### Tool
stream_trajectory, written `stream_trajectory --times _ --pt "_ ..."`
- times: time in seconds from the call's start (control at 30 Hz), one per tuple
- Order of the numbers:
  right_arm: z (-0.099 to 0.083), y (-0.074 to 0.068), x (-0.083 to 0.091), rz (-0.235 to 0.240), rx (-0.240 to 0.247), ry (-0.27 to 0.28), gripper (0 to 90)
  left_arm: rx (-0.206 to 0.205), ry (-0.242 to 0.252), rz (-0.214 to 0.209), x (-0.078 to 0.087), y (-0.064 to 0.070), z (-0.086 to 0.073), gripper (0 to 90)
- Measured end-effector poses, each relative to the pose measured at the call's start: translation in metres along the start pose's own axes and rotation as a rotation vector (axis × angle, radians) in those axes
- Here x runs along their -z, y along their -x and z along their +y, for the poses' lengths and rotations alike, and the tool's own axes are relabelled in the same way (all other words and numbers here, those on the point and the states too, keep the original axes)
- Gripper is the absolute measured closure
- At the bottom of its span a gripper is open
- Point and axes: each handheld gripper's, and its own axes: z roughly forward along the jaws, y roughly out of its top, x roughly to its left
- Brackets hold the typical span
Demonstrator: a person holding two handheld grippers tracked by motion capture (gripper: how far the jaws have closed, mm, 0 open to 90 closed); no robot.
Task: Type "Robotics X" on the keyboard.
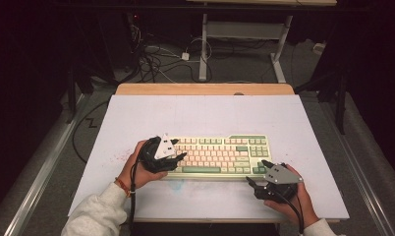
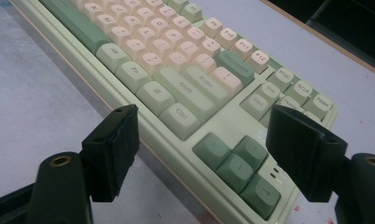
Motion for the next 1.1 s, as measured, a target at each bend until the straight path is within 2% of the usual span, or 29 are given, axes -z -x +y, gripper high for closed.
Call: stream_trajectory --times 0.07,0.2,0.37,0.5,0.63,0.7,0.83,0.97,1.1 --pt "0.000 0.000 0.000 -0.001 0.000 -0.001 25.9 -0.003 0.012 -0.012 0.002 0.000 0.000 45.6" --pt "0.000 0.001 0.000 0.005 -0.004 0.000 25.9 -0.010 0.021 0.004 0.005 0.002 -0.002 37.4" --pt "-0.001 0.002 0.000 0.009 -0.011 -0.003 25.9 0.017 0.034 0.036 0.013 0.002 -0.013 25.0" --pt "-0.001 0.001 0.000 0.011 -0.009 -0.005 25.9 0.049 0.041 0.043 0.021 0.001 -0.026 18.8" --pt "0.000 0.001 0.001 0.010 -0.006 -0.003 25.9 0.057 0.043 0.058 0.028 0.003 -0.037 17.8" --pt "0.000 0.002 0.001 0.009 -0.007 -0.003 25.9 0.034 0.034 0.076 0.029 0.005 -0.043 18.3" --pt "0.000 0.003 0.002 0.006 -0.011 -0.003 25.9 0.035 0.010 0.082 0.030 0.006 -0.057 19.2" --pt "0.000 0.003 0.002 0.005 -0.011 -0.004 25.9 0.067 0.004 0.064 0.031 0.006 -0.068 20.2" --pt "0.000 0.002 0.001 0.007 -0.010 -0.004 25.8 0.088 -0.014 0.049 0.032 0.007 -0.074 24.9"
